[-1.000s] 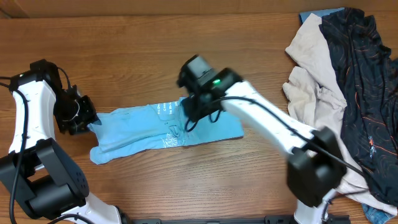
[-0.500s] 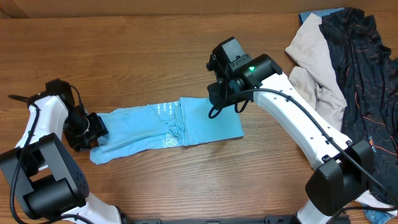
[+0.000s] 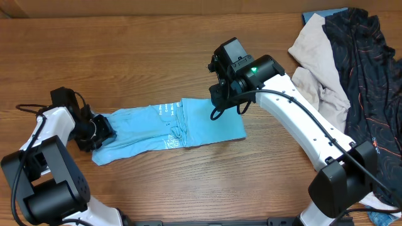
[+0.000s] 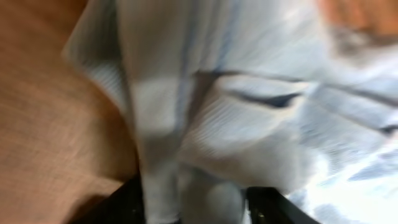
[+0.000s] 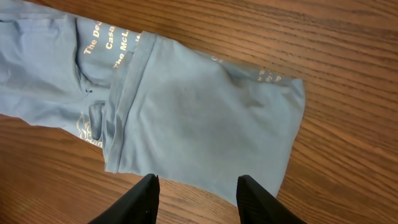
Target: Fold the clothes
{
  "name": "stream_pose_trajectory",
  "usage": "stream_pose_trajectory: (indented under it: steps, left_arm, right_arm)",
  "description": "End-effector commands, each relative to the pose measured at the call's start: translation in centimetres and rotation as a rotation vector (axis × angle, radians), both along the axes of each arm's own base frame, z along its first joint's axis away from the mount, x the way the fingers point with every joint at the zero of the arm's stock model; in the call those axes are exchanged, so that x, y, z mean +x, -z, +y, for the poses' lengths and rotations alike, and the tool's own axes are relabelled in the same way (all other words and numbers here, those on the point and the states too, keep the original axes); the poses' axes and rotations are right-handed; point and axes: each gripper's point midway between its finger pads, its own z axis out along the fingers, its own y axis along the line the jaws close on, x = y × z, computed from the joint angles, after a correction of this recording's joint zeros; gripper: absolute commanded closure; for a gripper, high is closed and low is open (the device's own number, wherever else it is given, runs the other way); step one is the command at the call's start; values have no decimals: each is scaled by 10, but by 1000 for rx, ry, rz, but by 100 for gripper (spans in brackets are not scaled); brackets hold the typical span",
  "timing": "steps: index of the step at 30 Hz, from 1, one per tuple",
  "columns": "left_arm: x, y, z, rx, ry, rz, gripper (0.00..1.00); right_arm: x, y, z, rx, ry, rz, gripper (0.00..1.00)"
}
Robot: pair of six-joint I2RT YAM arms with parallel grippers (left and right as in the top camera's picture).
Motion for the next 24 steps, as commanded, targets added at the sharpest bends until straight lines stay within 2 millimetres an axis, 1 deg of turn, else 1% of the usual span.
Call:
stream_pose_trajectory:
  steps: [1, 3, 5, 7, 10, 12, 14, 19, 22, 24]
  left_arm:
    - [-2, 7, -21, -106, 42, -30, 59]
    - [-2, 7, -23, -115, 52, -38, 80]
    - [-2, 7, -23, -116, 51, -37, 91]
    - [-3, 5, -20, -116, 45, -34, 95]
    - [0, -5, -7, -108, 12, -32, 96]
    - [4, -18, 9, -99, -26, -37, 96]
    - [10, -34, 31, -75, -69, -51, 96]
    - [16, -79, 92, 40, -174, -83, 96]
    - [20, -106, 121, 95, -219, -120, 94]
    - [20, -124, 133, 126, -237, -128, 94]
  right_arm:
    - [3, -7, -1, 2, -2, -23, 56]
    - [3, -7, -1, 0, -2, -21, 56]
    - [2, -7, -1, -1, -2, -19, 57]
    - [2, -7, -1, -1, -2, -19, 56]
    - [4, -8, -4, -6, 17, -26, 57]
    - [12, -10, -17, -37, 103, -45, 57]
    - [18, -14, -29, -44, 164, -56, 56]
    - [28, -22, -57, -29, 244, -57, 56]
    - [29, -22, -75, -39, 284, -42, 56]
    - [30, -21, -85, -47, 307, -29, 56]
